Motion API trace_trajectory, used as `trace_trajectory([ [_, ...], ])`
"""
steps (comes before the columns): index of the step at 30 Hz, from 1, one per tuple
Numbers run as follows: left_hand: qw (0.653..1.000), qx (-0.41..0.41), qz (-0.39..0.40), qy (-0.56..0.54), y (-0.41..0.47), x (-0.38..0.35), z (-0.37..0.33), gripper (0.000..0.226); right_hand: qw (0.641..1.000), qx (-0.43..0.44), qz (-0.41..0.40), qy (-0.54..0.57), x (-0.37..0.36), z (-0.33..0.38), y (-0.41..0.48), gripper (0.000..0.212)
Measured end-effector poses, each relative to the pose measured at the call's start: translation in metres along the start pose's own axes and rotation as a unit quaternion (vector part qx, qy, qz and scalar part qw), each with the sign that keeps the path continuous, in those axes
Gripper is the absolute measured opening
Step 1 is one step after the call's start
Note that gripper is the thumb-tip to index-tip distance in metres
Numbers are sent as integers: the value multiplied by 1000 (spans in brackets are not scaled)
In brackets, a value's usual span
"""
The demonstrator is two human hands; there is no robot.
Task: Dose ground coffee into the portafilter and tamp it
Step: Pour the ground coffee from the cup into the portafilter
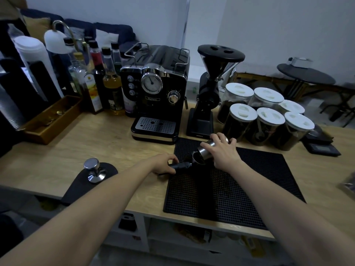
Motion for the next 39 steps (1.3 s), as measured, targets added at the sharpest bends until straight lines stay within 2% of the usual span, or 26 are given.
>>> trace_trajectory([
  [39,1000,5,5,2,-2,2,-2,49,1000,-6,-7,17,3,-2,1,71],
])
Point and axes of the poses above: each hand's wrist, its own y-axis towards the middle knuckle, its own x-axis out of the back of the hand, z = x × y, the point moved 9 cm from there along y, towards the middle knuckle, and after that the axes turned 6 degrees about -x, right-handed, at the moved point
